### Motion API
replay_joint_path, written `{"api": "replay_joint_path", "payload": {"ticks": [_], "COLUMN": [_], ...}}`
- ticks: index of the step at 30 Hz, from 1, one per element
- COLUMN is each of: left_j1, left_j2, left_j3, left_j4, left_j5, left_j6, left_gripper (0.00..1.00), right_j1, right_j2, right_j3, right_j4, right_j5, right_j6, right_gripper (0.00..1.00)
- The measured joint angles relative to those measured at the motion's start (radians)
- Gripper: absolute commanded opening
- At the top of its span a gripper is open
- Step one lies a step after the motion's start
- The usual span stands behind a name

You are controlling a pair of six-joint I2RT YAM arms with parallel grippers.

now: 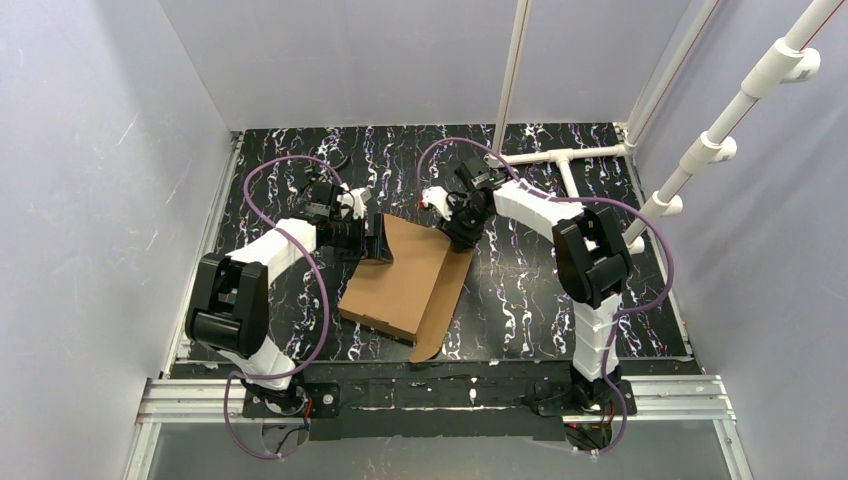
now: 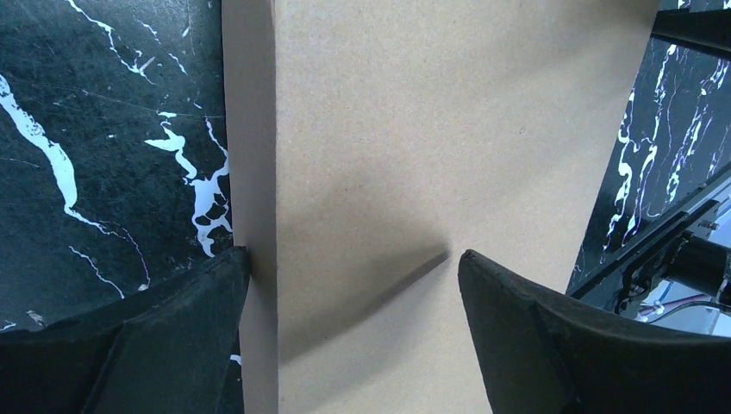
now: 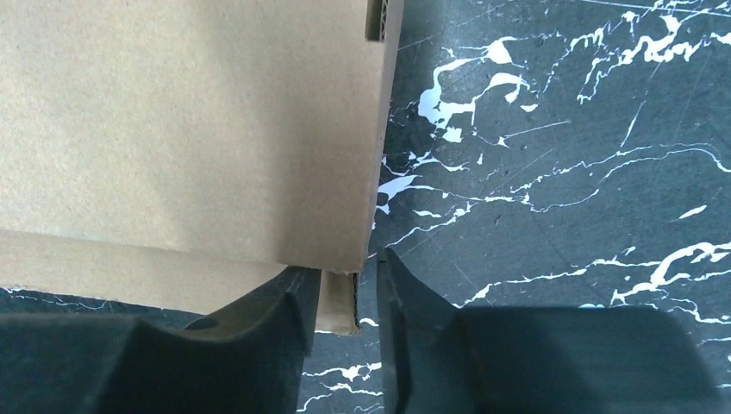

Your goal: Fold the paper box

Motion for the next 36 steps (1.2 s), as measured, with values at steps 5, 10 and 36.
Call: {"api": "replay_joint_path", "payload": {"ticks": [5, 10, 36], "left_j1": [0.001, 0.023, 0.202], "left_j2": [0.000, -0.022, -0.757], "left_j3": [0.000, 0.000, -0.425], "left_j4": [0.001, 0.002, -0.133], "left_j5": [0.000, 0.000, -0.089], "left_j6": [-0.009, -0.013, -0.472], "left_gripper": [0.94, 0.98, 0.68], "right_j1": [-0.031, -0.057, 0.297], "right_j2": [-0.029, -0.079, -0.599], "right_j3": [-0.045, -0.071, -0.615], "right_j4": [0.009, 0.010, -0.013], "right_j5": [-0.051, -0.086, -0.489], "right_j6": [0.001, -0.005, -0.579], "right_gripper": [0.54, 0.63, 0.79]}}
